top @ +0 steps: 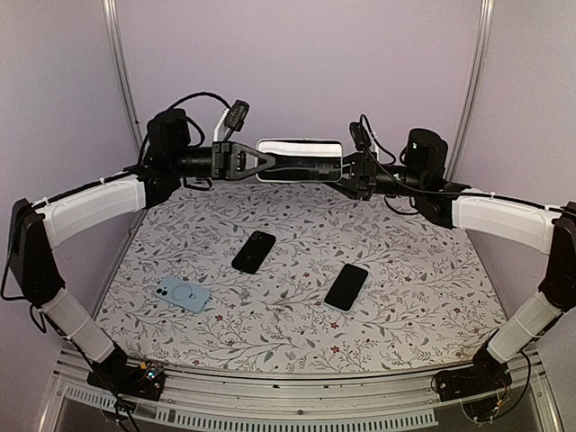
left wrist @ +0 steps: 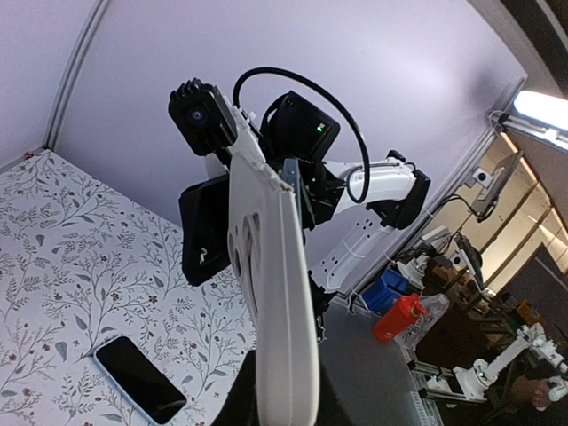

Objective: Take the phone out of the phone case
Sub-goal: Remove the corner of the phone case from the bottom right corner of the phone case, then pass from the left arm to the right

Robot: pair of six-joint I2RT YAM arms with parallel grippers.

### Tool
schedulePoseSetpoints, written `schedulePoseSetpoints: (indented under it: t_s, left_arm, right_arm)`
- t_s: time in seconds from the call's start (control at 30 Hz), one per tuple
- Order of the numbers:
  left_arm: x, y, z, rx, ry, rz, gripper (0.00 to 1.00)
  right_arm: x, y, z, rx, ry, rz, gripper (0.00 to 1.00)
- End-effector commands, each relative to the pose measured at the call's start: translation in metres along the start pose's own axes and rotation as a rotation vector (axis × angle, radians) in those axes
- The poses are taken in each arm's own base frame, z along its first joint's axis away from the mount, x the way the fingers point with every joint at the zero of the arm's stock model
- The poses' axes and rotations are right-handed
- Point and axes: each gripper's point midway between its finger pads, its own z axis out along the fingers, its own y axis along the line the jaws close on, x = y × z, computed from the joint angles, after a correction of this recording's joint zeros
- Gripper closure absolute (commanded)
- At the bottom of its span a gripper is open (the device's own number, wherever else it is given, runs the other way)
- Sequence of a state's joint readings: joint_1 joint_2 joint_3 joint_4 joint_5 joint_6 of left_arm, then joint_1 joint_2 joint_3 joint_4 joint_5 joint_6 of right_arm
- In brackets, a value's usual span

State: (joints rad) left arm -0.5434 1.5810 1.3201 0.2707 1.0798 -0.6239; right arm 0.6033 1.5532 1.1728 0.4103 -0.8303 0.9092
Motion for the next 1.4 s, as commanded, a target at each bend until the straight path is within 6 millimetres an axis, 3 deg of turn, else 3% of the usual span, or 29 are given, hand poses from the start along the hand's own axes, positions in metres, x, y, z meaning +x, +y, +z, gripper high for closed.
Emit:
schedulePoseSetpoints:
  t_s: [0.0, 0.17, 0.37, 0.57, 0.67, 0.83, 0.93, 1.23, 1.37]
  left_arm:
    - [0.057, -0.001, 0.026, 0.128, 0.161, -0.239, 1.0]
    - [0.065, 0.014, 0.03, 0.102, 0.166, -0.294, 1.0]
    - [0.062, 0.029, 0.023, 0.031, 0.129, -0.306, 0.97]
    - [0.058, 0.041, 0.015, -0.018, 0.093, -0.33, 0.97]
    - [0.054, 0.043, 0.014, -0.025, 0.08, -0.333, 0.98]
    - [0.048, 0.051, 0.01, -0.042, 0.047, -0.344, 1.0]
    - [0.043, 0.056, 0.005, -0.047, 0.023, -0.346, 1.0]
    - [0.044, 0.069, 0.002, -0.076, 0.01, -0.356, 1.0]
    - [0.044, 0.081, -0.002, -0.129, -0.007, -0.358, 1.0]
  right_arm:
    - [-0.021, 0.083, -0.007, -0.187, -0.083, -0.26, 0.57]
    - [-0.019, 0.079, -0.004, -0.189, -0.077, -0.239, 0.59]
    - [-0.019, 0.058, 0.0, -0.148, -0.084, -0.136, 0.82]
    - [-0.011, 0.025, 0.002, -0.097, -0.066, 0.002, 0.94]
    - [-0.006, 0.019, 0.004, -0.095, -0.045, 0.027, 0.92]
    - [0.005, 0.016, 0.005, -0.106, 0.001, 0.029, 0.69]
    - [0.011, 0.016, 0.004, -0.108, 0.025, 0.022, 0.61]
    - [0.02, 0.009, 0.002, -0.097, 0.043, 0.04, 0.67]
    - [0.022, 0.005, 0.003, -0.093, 0.049, 0.056, 0.78]
